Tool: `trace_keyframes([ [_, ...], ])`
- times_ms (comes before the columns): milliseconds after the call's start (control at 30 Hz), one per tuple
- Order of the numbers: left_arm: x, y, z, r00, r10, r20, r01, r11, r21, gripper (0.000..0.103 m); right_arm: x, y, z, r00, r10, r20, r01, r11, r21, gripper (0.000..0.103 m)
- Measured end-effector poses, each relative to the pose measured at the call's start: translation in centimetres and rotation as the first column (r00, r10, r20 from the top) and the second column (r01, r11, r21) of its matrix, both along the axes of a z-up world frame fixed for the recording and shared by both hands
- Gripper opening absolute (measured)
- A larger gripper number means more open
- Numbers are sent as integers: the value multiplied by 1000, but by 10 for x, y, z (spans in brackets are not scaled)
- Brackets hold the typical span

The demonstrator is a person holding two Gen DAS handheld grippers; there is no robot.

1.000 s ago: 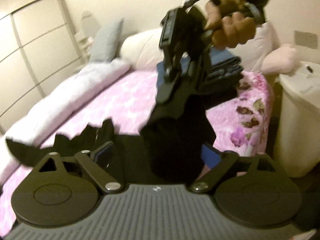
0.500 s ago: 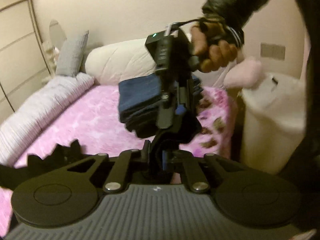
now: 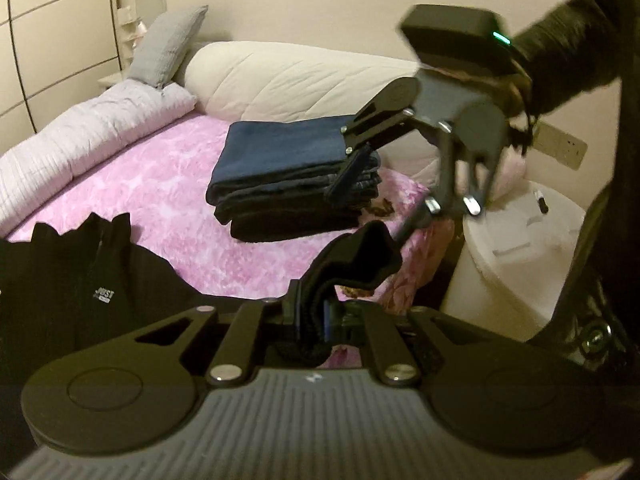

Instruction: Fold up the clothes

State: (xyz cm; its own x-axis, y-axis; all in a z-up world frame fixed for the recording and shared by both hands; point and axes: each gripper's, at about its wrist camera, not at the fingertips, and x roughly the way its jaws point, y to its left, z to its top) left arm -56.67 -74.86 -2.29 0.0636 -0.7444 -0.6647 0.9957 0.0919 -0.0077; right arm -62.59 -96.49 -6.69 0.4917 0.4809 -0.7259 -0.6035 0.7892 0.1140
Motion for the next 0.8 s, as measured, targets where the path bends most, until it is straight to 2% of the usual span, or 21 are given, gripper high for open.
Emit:
trace_keyframes([
  [67,5,-2,2,1000,13,-21,-13,1000,-1,7,-11,19,1,989,95,111,-85,992,-92,76],
  [133,8,-3,4,999,23,-38,-23,1000,-4,7,-13,35,-3,973,158,171,-134,980,-144,75],
  [200,10,-3,7,999,28,-46,-28,1000,-6,7,-11,46,-7,956,204,210,-170,971,-170,68],
  [267,11,-3,11,998,32,-50,-33,999,-7,7,-4,47,-5,958,209,198,-177,970,-165,49],
  [333,15,-1,15,998,41,-54,-42,999,-12,7,3,48,-3,959,213,187,-184,970,-159,21],
  [433,27,0,22,996,60,-59,-62,997,-34,7,14,45,6,963,210,167,-188,972,-140,12],
  [500,42,-1,28,995,79,-60,-82,995,-56,7,24,36,18,964,201,173,-179,974,-138,11],
  [633,109,-9,40,988,139,-73,-146,984,-103,7,68,24,39,967,146,208,-121,984,-131,12],
  [667,133,-12,41,985,153,-81,-161,981,-110,7,83,21,43,969,118,216,-95,989,-114,19],
  [733,182,-16,40,982,158,-106,-171,978,-120,7,116,10,42,978,47,205,-34,997,-65,46],
  [800,234,-22,35,981,140,-137,-157,980,-126,7,149,-3,38,985,-22,170,25,1000,-14,51],
])
